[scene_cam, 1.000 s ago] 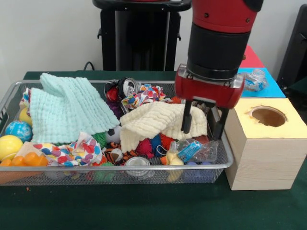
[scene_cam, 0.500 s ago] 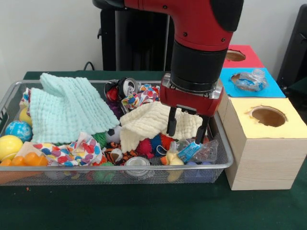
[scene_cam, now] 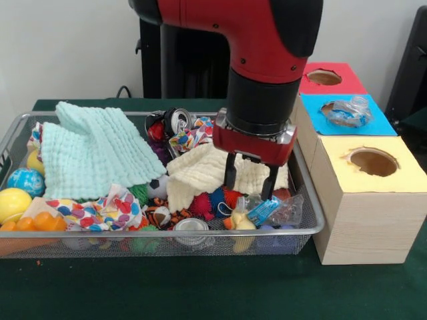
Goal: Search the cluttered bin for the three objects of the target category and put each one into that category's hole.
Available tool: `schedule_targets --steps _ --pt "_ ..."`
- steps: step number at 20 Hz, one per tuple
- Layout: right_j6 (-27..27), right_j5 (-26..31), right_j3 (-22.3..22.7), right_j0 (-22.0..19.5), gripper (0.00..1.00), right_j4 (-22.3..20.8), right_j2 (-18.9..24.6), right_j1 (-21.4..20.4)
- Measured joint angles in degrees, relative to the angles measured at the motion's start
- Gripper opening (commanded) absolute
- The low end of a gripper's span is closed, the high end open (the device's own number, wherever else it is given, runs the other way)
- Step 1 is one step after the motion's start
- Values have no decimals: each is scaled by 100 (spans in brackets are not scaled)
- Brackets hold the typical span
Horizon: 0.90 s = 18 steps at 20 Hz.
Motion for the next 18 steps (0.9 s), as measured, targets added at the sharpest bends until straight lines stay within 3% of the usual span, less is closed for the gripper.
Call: schedule_targets --steps 8,18 --pt "0 -111 86 -102 100 -7 9 159" --pt "0 -111 258 317 100 76 11 98"
